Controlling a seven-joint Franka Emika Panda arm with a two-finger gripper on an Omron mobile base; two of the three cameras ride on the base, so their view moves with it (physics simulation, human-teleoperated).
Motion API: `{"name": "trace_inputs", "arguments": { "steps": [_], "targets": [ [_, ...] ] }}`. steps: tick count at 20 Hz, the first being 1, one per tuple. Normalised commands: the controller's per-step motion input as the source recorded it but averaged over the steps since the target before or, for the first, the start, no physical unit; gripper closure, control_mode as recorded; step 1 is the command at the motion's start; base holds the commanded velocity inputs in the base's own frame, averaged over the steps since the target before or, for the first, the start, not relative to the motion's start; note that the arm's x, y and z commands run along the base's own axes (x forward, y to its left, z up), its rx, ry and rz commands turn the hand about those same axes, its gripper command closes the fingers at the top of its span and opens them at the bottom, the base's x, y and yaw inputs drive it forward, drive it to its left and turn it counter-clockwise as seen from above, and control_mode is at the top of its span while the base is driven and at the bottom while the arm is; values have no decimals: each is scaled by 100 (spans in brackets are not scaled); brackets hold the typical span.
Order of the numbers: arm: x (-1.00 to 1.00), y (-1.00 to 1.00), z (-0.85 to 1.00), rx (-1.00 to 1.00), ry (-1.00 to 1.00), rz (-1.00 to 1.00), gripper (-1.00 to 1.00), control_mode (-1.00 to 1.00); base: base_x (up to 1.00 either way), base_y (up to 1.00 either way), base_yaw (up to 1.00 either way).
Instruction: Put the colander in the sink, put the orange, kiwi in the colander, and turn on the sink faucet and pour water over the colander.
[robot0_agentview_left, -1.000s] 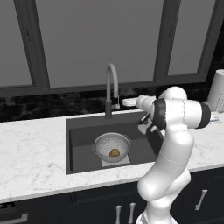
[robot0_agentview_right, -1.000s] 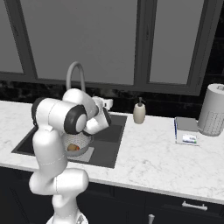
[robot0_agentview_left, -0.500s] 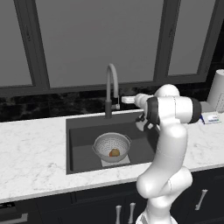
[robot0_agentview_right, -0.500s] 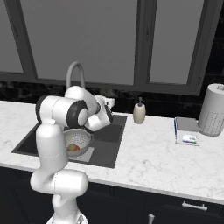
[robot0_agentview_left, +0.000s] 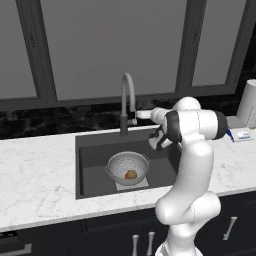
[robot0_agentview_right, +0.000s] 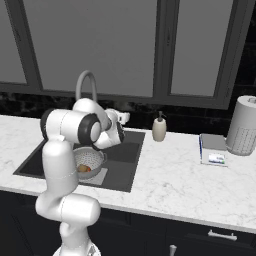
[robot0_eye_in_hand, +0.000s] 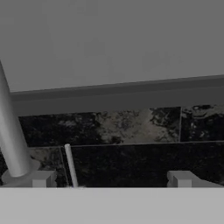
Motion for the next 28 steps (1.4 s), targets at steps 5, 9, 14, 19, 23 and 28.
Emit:
{"name": "trace_inputs", "arguments": {
  "steps": [5,9,14,19,23,28],
  "targets": [
    [0,14,-14,0,0,1,-100,-100,0,0,0],
    [2,0,-2,0,0,2,-100,-100,0,0,0],
    [8,0,-1,0,0,0,-100,-100,0,0,0],
    [25,0,-8,0,0,0,-100,-100,0,0,0],
    [33,0,-11,0,0,0,-100,-100,0,0,0],
    [28,0,-20,0,0,2,-100,-100,0,0,0]
  ]
}}
